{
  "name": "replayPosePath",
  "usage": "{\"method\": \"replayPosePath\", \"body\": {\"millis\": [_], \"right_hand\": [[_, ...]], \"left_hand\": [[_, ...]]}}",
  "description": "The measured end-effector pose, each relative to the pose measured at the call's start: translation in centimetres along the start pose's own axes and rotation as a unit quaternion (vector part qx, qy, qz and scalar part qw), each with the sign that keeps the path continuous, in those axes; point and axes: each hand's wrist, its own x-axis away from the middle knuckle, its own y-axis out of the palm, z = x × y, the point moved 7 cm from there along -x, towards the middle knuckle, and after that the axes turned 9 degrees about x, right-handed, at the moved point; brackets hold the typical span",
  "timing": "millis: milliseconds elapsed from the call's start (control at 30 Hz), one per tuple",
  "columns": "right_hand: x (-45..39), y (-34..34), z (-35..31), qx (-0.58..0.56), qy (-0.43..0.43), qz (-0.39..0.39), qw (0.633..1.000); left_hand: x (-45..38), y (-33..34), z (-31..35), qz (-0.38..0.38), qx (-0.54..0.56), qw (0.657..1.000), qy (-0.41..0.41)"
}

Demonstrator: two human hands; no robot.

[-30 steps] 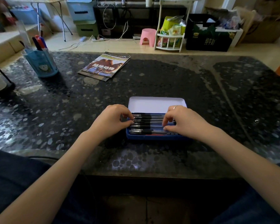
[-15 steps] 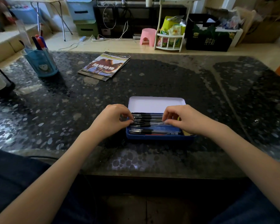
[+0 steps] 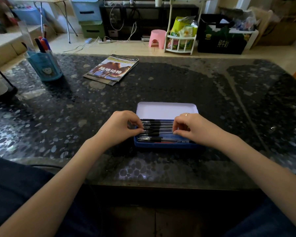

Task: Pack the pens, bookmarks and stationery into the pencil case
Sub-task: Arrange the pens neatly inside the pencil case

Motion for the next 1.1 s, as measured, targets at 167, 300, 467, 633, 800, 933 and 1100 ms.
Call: {"method": "replayPosePath", "body": {"millis": [167, 300, 467, 633, 800, 933, 1100], "right_hand": [[-0.1, 0.1, -0.4, 0.031, -0.006, 0.001, 1.0], [-0.1, 0.0, -0.6, 0.032, 0.002, 0.006, 0.999], [0.0, 0.0, -0.8, 0.03, -0.001, 0.022, 0.999], [0.1, -0.6, -0.6, -0.009, 0.004, -0.001, 1.0], [0.4, -0.9, -0.2, -0.001, 0.016, -0.049, 0.999], [0.5, -0.8, 0.1, -0.009, 0.033, -0.085, 0.996], [0.7, -0.4, 0.0, 0.033, 0.038, -0.089, 0.995]], "left_hand": [[0.2, 0.1, 0.1, -0.012, -0.018, 1.0, 0.001], [0.2, 0.0, 0.2, -0.015, -0.024, 1.0, -0.002], [0.2, 0.2, 0.3, -0.023, -0.03, 0.999, 0.0], [0.2, 0.3, 0.3, -0.022, -0.037, 0.999, -0.001], [0.1, 0.4, 0.1, -0.02, -0.044, 0.999, -0.004], [0.2, 0.4, 0.2, -0.022, -0.039, 0.999, -0.007], [0.2, 0.4, 0.4, -0.02, -0.031, 0.999, -0.002]]}}
